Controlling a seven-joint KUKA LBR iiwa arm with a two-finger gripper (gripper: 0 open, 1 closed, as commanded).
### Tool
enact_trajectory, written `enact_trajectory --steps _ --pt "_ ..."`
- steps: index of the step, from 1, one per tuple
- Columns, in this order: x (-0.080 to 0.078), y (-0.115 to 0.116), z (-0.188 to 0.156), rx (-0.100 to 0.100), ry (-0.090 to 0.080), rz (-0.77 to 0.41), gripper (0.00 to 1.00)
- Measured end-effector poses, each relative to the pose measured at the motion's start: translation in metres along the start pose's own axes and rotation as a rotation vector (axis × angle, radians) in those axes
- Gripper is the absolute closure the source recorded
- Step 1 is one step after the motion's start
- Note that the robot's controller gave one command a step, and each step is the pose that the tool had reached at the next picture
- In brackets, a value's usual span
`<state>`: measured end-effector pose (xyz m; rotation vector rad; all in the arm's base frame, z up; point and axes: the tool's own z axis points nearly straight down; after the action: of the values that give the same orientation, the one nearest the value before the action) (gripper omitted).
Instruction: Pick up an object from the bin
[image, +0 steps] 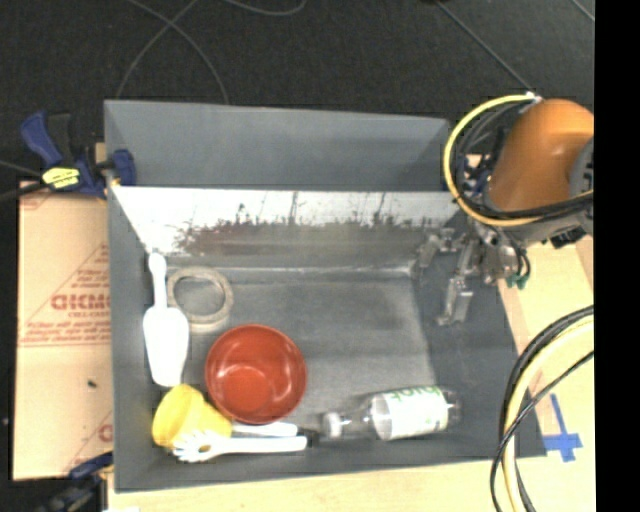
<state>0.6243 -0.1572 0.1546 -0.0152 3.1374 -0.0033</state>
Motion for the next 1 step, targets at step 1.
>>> enact_trajectory --steps 1 --pt "0.0 0.0001 0.0002 0.0 0.0 0.0 0.0"
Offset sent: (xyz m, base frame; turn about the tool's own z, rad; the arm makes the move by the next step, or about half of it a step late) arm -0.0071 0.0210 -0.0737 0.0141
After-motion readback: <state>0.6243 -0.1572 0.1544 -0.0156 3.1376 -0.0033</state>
